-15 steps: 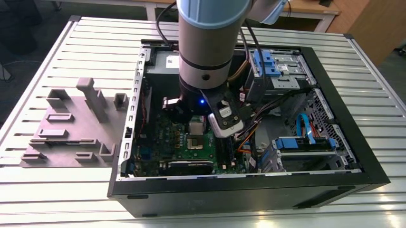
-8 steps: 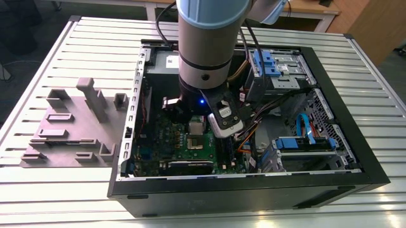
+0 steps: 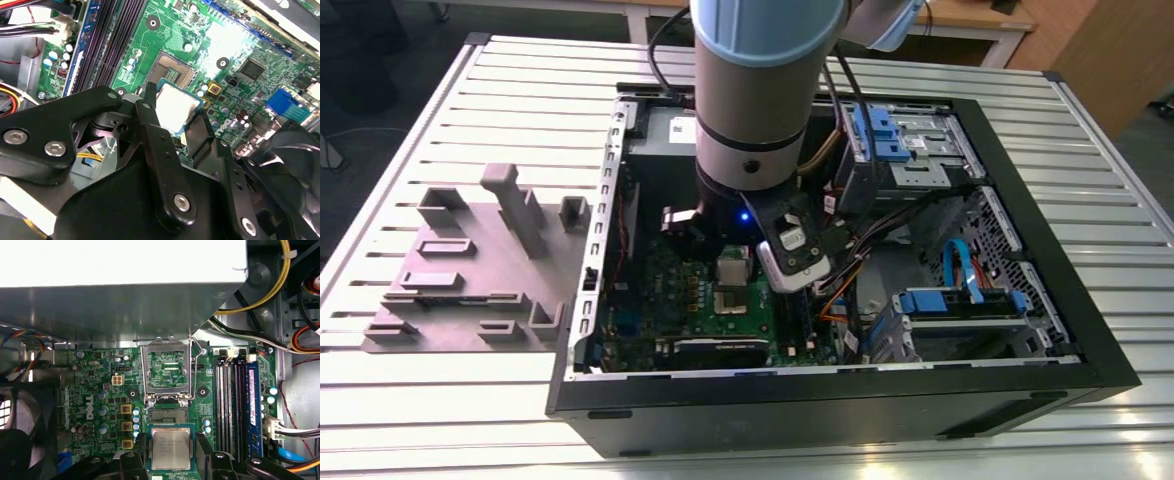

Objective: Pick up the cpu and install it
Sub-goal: 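Place the cpu into insertion slot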

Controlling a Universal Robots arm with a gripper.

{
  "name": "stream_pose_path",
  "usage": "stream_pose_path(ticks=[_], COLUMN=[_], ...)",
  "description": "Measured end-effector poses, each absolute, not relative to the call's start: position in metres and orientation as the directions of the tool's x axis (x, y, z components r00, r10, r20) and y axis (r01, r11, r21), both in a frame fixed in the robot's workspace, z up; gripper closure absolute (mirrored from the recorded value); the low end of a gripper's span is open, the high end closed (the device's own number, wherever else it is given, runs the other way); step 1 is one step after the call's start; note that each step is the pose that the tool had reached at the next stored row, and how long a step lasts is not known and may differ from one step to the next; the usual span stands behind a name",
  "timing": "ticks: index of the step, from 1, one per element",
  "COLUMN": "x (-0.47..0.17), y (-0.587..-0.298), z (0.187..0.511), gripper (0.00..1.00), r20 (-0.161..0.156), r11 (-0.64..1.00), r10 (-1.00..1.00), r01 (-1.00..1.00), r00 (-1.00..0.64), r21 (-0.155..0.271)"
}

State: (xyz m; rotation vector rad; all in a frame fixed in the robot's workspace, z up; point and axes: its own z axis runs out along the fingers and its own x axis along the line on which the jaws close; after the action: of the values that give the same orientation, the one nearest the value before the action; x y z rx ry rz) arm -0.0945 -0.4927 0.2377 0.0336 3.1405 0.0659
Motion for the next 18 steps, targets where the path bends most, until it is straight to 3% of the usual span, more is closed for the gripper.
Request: stream_pose_path(ticks=[18], x=[-0.095], y=[-0.493], z=[0.217], gripper=[0.53], r20=[0.0], r11=[0.999], r10=[0.022], r01=[0.022], r00=[-1.0], r21=[0.042])
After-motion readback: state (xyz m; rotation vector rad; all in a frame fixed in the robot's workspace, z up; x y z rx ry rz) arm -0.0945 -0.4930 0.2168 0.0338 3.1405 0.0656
